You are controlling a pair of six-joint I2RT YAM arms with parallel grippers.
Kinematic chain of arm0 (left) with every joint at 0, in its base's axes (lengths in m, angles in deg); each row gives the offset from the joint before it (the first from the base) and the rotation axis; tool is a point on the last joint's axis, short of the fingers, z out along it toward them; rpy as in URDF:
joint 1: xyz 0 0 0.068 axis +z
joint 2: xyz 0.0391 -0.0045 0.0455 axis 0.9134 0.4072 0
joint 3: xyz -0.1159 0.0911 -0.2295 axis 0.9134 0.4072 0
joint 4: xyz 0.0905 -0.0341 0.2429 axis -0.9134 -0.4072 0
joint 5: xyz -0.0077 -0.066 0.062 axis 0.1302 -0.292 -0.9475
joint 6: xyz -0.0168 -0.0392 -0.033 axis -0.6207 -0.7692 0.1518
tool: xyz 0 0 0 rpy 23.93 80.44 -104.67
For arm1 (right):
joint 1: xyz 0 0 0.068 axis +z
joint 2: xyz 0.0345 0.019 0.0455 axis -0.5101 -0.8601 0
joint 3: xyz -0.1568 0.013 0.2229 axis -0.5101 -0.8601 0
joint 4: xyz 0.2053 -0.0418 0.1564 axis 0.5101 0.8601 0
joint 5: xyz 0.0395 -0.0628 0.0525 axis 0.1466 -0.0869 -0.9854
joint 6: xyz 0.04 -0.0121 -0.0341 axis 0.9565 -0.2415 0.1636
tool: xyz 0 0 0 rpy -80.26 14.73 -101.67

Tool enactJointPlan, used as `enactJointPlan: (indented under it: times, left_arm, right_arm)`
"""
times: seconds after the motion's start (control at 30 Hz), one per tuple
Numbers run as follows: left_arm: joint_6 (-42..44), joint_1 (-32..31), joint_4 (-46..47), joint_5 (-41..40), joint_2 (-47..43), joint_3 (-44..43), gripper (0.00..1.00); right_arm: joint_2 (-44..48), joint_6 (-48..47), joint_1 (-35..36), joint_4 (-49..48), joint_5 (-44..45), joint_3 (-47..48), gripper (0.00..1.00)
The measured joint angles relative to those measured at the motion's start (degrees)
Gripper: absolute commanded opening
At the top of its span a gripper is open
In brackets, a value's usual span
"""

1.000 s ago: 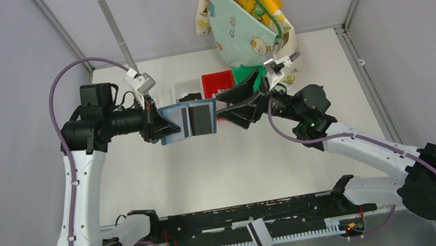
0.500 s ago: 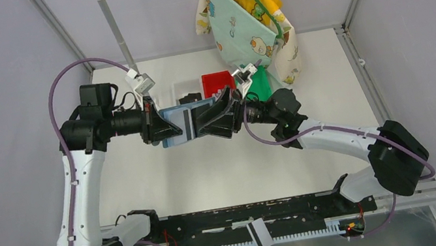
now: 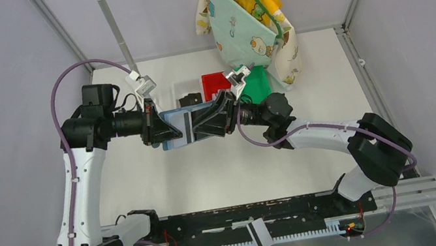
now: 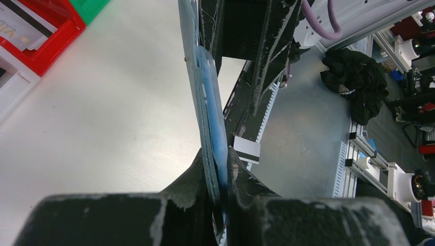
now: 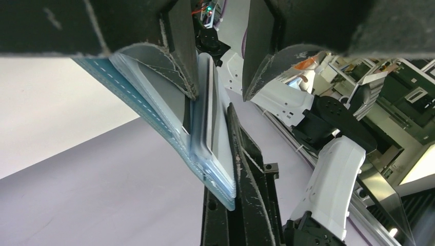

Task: Take the credit cards out of the card holder
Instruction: Remove the credit card from the card holder.

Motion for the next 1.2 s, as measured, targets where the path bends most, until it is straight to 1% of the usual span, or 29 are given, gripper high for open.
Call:
enactJointPlan:
  times: [0.07, 0.13, 0.3, 0.37, 0.4, 0.53, 0.7, 0.73, 0.83, 0.97, 1.0, 1.03, 1.07, 1.1, 1.17, 1.2]
  left_arm:
    - [0.0, 0.1, 0.3, -0.1, 0.0, 0.4, 0.16]
    - [-0.1, 0.3, 0.6, -0.2, 0.0, 0.8, 0.17]
    - [-1.2, 0.7, 2.1, -0.6, 0.0, 1.9, 0.27]
    - [-1.3, 0.6, 2.2, -0.5, 0.0, 1.9, 0.29]
    - [-1.3, 0.6, 2.3, -0.4, 0.0, 1.9, 0.3]
    - [-1.3, 0.5, 2.3, 0.2, 0.0, 2.0, 0.3]
    - [-0.9, 0.2, 1.6, 1.9, 0.2, 2.0, 0.29]
    - [-0.5, 0.1, 1.2, 2.3, 0.3, 1.9, 0.27]
    - [0.9, 0.0, -0.5, 3.1, 0.8, 1.5, 0.15]
    - [2.4, 0.0, -1.8, 3.5, 1.2, 1.0, 0.04]
    - [2.6, 0.0, -2.0, 3.5, 1.2, 0.9, 0.02]
    - [2.8, 0.0, -2.2, 3.5, 1.2, 0.9, 0.02]
    - [2.8, 0.0, -2.5, 3.5, 1.2, 0.8, 0.02]
    - [2.8, 0.0, -2.6, 3.5, 1.3, 0.7, 0.02]
    - [3.1, 0.0, -3.0, 3.5, 1.3, 0.2, 0.02]
    - [3.2, 0.0, -3.0, 3.5, 1.4, 0.0, 0.02]
  right_arm:
    - [-1.1, 0.7, 0.1, -1.1, 0.7, 0.0, 0.36]
    - [-2.1, 1.2, 0.1, -1.9, 1.2, 0.0, 0.29]
    - [-4.6, 2.9, 0.1, -3.9, 3.5, 0.0, 0.12]
    - [-5.3, 3.5, 0.1, -4.7, 4.3, 0.0, 0.03]
    - [-5.5, 3.7, 0.1, -5.0, 4.7, 0.0, 0.0]
    - [-5.6, 4.4, 0.2, -7.0, 5.8, -0.5, 0.0]
    - [-5.6, 7.4, 0.3, -13.7, 5.8, -3.2, 0.0]
    - [-5.6, 8.3, 0.3, -15.5, 5.8, -3.8, 0.0]
    - [-6.3, 11.4, 0.0, -20.6, 5.8, -5.5, 0.0]
    - [-6.8, 13.6, -0.1, -22.9, 5.6, -6.7, 0.0]
    - [-6.8, 13.7, -0.1, -23.2, 5.6, -6.7, 0.02]
    - [-6.8, 13.8, -0.1, -23.6, 5.4, -6.7, 0.12]
    - [-6.8, 13.7, -0.1, -23.8, 5.3, -6.7, 0.26]
    - [-6.8, 13.6, -0.1, -23.9, 5.2, -6.7, 0.32]
    - [-6.8, 13.4, 0.0, -23.8, 5.0, -6.7, 0.4]
    - [-6.8, 13.1, 0.0, -23.7, 4.9, -6.7, 0.42]
